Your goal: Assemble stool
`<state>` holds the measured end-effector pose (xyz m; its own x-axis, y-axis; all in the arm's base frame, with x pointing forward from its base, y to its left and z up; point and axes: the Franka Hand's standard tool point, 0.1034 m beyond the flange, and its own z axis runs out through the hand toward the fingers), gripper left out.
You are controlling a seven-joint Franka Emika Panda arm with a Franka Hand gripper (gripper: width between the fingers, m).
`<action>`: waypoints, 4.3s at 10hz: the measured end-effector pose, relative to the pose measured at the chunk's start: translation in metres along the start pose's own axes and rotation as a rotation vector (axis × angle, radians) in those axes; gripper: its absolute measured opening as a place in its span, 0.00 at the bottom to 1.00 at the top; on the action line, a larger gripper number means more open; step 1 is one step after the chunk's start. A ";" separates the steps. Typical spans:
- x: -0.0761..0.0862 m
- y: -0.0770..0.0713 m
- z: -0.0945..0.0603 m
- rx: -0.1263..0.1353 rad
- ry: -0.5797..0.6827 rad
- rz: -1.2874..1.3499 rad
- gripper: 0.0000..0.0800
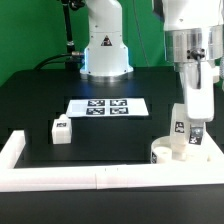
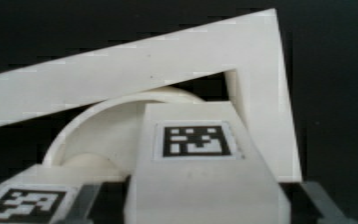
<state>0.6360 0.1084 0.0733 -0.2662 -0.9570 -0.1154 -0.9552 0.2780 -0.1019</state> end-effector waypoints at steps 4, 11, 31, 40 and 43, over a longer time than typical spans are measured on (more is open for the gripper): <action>0.003 0.000 0.001 -0.006 -0.047 0.289 0.42; -0.005 0.008 0.003 0.159 -0.113 0.469 0.53; -0.023 -0.024 -0.042 0.134 -0.018 -1.273 0.81; -0.003 -0.037 -0.030 -0.068 0.104 -2.183 0.81; -0.007 -0.013 -0.017 -0.231 0.003 -2.202 0.81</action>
Offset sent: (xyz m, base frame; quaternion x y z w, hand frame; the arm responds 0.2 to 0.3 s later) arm -0.0039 -0.0144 -0.0009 0.0106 -0.0286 0.4184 0.9077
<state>0.6478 0.1105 0.0921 0.9367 0.3499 -0.0151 0.3502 -0.9351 0.0539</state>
